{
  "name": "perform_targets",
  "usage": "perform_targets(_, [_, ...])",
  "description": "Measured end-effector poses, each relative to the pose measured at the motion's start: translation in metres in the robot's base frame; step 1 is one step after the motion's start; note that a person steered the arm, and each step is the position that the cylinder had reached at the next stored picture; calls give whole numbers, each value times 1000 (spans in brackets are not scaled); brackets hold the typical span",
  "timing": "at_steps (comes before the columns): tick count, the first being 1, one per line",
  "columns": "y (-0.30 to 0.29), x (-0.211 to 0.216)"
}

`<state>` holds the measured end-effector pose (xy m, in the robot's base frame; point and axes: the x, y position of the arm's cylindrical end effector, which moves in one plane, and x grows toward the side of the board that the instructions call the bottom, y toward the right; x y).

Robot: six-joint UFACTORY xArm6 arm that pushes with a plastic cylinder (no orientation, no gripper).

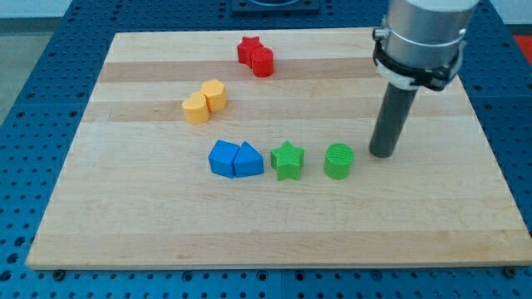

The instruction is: Push the green circle closer to the green star

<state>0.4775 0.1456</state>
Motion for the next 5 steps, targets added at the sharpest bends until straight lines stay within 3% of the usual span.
perform_targets(2, [0,20])
perform_targets(5, [-35,13])
